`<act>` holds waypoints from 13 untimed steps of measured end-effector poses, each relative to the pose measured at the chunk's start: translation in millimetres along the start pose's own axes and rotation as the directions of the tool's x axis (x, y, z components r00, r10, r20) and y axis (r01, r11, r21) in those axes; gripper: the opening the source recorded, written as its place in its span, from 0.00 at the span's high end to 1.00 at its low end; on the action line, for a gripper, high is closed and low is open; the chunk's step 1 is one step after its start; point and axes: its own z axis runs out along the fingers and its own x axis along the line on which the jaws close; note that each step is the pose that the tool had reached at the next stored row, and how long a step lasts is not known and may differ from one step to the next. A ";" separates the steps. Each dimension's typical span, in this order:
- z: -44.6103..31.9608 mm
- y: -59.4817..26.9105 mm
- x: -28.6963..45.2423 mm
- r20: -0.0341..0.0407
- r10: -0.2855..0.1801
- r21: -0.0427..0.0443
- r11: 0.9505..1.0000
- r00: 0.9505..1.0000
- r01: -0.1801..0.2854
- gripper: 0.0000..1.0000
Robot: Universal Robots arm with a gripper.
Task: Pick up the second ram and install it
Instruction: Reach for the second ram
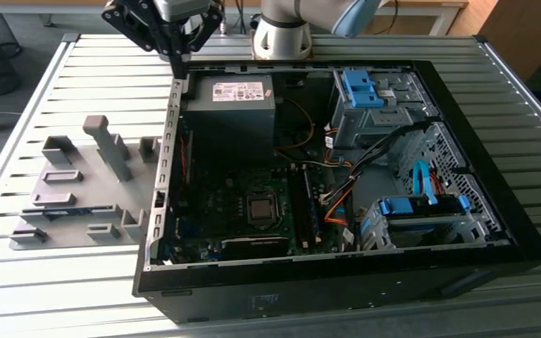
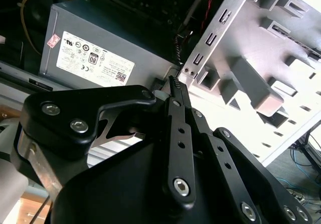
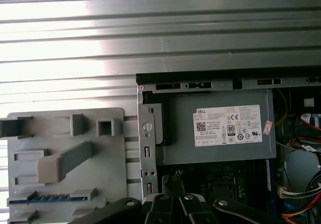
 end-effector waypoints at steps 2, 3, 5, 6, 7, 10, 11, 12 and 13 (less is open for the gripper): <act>0.0 0.0 0.7 0.000 0.000 0.000 1.000 1.000 0.000 0.90; -0.1 -0.1 1.1 0.000 0.000 0.000 1.000 1.000 0.000 0.90; -0.1 -0.1 1.8 0.000 0.000 0.000 1.000 1.000 0.000 0.90; -0.1 -0.2 2.2 0.000 0.000 0.000 1.000 1.000 0.000 0.90; -0.1 -0.2 2.6 0.000 0.000 0.000 1.000 1.000 0.000 0.90; -0.1 -0.3 3.9 0.000 0.000 0.000 1.000 1.000 0.000 0.90; -0.1 -0.3 4.4 0.000 0.000 0.000 1.000 1.000 0.000 0.90; -0.1 -0.4 4.8 0.000 0.000 0.000 1.000 1.000 0.000 0.90; -0.1 -0.4 5.2 0.000 0.000 0.000 1.000 1.000 0.000 0.90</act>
